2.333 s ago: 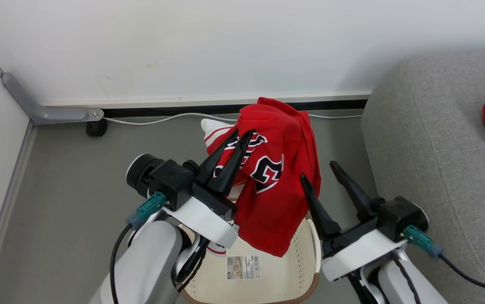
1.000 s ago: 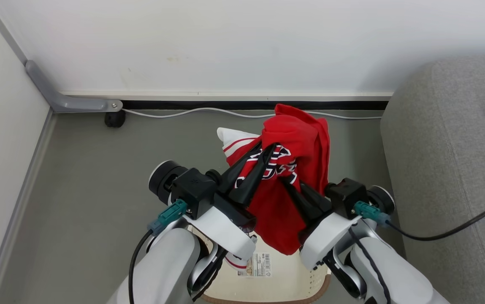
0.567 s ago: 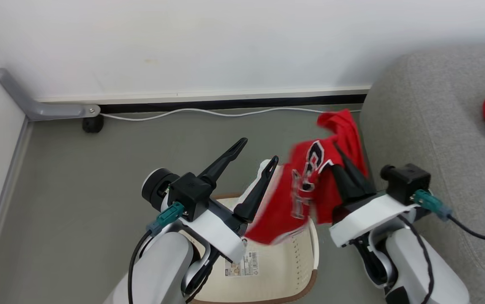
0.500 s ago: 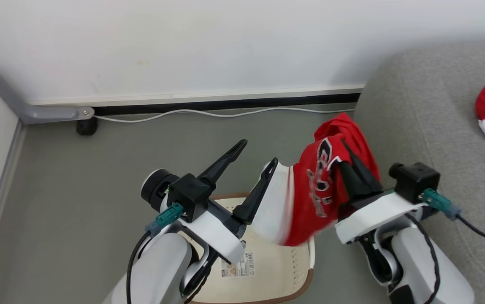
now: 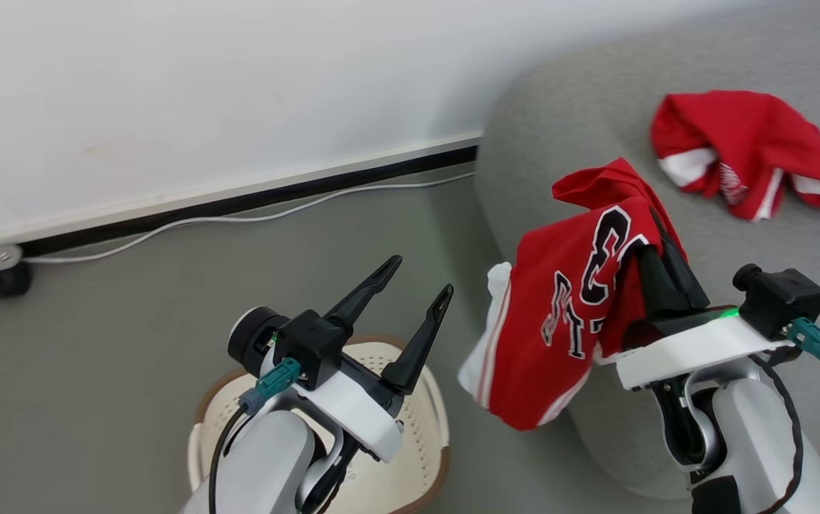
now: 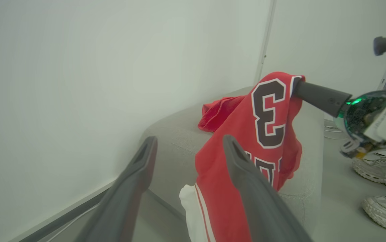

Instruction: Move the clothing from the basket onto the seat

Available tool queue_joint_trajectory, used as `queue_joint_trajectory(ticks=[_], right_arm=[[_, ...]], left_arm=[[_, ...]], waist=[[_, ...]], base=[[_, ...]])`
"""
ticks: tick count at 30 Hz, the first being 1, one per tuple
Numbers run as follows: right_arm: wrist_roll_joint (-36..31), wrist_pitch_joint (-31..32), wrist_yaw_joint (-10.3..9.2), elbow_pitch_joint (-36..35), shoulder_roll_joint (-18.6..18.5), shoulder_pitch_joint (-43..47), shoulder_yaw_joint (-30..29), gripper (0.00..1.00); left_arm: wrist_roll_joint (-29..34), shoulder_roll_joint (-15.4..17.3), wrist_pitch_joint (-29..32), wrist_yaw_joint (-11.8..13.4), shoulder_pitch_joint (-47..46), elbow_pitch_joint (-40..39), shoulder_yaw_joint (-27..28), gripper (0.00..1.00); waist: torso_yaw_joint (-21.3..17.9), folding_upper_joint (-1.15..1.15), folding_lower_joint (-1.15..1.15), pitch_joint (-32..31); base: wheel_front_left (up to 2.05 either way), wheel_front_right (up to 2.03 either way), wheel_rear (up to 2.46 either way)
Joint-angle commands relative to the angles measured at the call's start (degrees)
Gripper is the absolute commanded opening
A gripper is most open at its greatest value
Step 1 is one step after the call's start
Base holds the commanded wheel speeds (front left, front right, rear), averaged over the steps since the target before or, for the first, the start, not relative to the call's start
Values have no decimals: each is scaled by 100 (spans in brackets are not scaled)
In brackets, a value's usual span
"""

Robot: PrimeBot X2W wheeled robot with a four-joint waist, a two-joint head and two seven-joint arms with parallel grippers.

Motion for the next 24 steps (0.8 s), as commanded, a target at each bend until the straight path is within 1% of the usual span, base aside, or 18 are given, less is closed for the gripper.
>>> queue_joint_trajectory(ticks=[1,8,12,16,24], right_arm=[[-24,-35,8,-206,40,-16,60,0],[-21,-35,8,-411,40,16,-94,0],[-61,-35,8,-494,40,-5,-222,0],[-122,-35,8,-745,40,128,-620,0],[-267,-35,8,-1338,40,636,-1285,0]], left_arm=[[38,50,-33,-36,-67,-131,211,100],[97,60,-33,-39,9,-131,285,100],[128,57,-33,-39,46,-143,302,100],[76,42,-33,-40,-37,-99,86,100],[-120,77,-33,-40,-255,22,-287,100]], waist=[[-382,0,0,-25],[-1189,0,0,-71],[-1574,0,0,-74],[-1679,0,0,-18],[-1766,0,0,75]], base=[[0,0,0],[0,0,0],[0,0,0],[0,0,0],[0,0,0]])
